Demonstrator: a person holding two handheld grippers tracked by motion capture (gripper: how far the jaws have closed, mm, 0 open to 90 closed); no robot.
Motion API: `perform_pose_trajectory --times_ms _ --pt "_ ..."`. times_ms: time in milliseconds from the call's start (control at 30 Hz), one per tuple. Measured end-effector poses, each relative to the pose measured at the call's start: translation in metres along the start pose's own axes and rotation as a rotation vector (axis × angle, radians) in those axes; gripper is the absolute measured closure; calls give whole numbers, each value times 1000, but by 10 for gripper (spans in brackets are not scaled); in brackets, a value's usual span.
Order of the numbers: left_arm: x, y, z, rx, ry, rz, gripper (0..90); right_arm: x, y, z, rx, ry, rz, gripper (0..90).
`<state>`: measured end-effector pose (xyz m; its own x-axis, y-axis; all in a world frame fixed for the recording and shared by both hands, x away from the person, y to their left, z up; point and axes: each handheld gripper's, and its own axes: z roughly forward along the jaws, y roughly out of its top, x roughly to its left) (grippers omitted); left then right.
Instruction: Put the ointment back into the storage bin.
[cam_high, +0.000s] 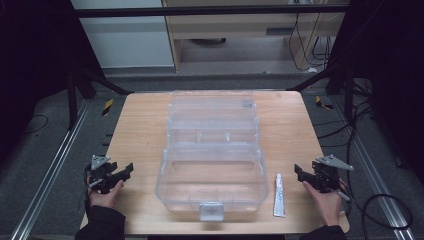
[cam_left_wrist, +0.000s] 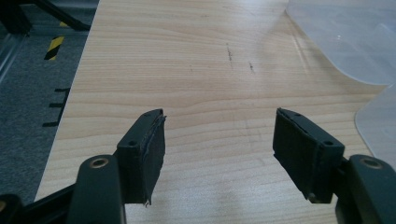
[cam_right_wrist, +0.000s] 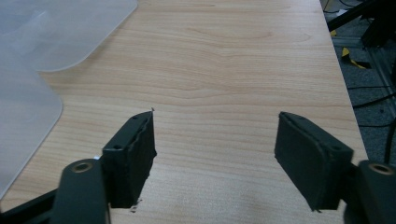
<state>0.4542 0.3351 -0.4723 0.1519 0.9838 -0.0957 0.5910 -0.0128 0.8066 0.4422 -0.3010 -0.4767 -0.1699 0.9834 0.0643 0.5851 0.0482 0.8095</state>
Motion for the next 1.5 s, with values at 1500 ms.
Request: perform_pose_trajectory --times_ms 1500 --pt "-6 -2 6 64 -12 65 342 62 45 -23 358 99 -90 437"
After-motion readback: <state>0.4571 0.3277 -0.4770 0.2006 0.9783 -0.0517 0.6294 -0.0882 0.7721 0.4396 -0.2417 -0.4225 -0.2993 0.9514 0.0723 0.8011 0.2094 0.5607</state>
